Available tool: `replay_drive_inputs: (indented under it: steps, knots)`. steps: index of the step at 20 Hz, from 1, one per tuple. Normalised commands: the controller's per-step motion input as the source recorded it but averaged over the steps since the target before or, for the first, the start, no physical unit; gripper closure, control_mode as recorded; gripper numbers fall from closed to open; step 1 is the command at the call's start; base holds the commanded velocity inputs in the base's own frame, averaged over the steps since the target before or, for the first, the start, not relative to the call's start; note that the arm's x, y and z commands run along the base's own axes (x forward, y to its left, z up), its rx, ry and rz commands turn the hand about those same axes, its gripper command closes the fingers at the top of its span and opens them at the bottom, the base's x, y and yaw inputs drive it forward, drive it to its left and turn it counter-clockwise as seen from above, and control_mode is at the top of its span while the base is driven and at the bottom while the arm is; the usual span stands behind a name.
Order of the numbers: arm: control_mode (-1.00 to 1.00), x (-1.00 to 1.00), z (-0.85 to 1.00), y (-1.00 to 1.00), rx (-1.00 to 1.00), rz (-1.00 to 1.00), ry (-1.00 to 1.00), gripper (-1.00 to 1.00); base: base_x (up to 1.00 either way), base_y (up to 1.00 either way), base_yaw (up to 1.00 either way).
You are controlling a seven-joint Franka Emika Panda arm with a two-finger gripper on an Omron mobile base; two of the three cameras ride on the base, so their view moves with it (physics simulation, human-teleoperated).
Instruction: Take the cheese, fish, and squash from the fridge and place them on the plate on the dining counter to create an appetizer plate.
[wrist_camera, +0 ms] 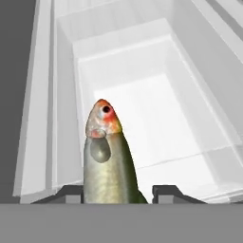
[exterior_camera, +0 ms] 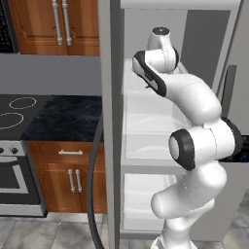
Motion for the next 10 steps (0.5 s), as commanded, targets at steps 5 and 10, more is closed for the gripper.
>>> replay_drive_inputs:
  steps: [5,10]
  knots:
    - [-1.00,-1.00,0.06,-0.46,0.00,-0.01,-0.18,1.00,0.00,0.00,0.00]
    - [-1.00,-1.00,0.00,-0.63,0.02,0.00,-0.02,1.00,0.00,0.00,0.00]
